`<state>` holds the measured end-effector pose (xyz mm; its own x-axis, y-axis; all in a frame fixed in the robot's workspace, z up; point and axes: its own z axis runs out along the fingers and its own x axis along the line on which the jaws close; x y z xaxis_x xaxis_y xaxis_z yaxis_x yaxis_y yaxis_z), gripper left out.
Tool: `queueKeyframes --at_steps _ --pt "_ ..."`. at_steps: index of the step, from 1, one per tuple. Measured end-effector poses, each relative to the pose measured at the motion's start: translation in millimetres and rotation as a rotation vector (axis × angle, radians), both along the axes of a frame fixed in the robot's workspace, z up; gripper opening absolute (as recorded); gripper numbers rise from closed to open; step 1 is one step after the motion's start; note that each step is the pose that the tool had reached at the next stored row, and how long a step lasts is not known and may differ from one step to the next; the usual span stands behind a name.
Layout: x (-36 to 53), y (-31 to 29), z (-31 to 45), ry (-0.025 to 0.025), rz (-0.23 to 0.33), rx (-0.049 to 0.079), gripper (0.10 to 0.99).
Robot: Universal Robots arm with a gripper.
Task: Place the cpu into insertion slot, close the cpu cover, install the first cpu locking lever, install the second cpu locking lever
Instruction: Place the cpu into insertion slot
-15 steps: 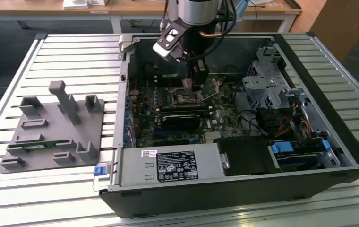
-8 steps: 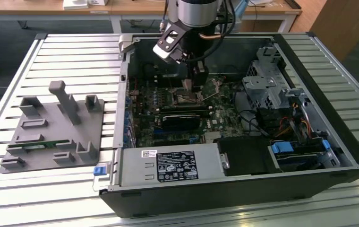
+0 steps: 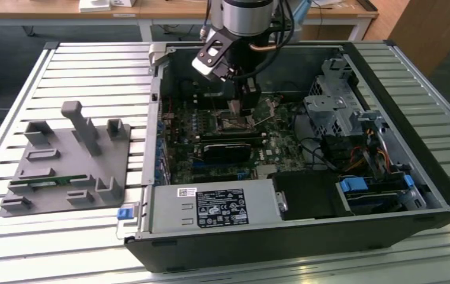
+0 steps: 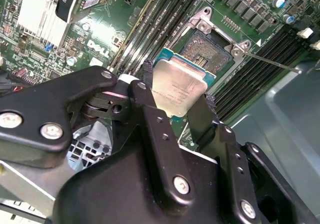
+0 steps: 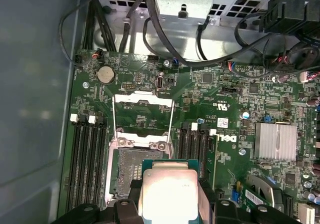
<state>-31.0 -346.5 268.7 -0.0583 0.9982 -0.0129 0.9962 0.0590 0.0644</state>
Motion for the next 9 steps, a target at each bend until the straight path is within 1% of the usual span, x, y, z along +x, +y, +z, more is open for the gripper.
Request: queueKeyframes --at_steps 5,9 --pt "-0.1 0.7 -2.5 0.0001 0.0 0.0 0.525" --pt "0.0 3.4 -4.2 -0.0014 -0.013 -0.001 0.525"
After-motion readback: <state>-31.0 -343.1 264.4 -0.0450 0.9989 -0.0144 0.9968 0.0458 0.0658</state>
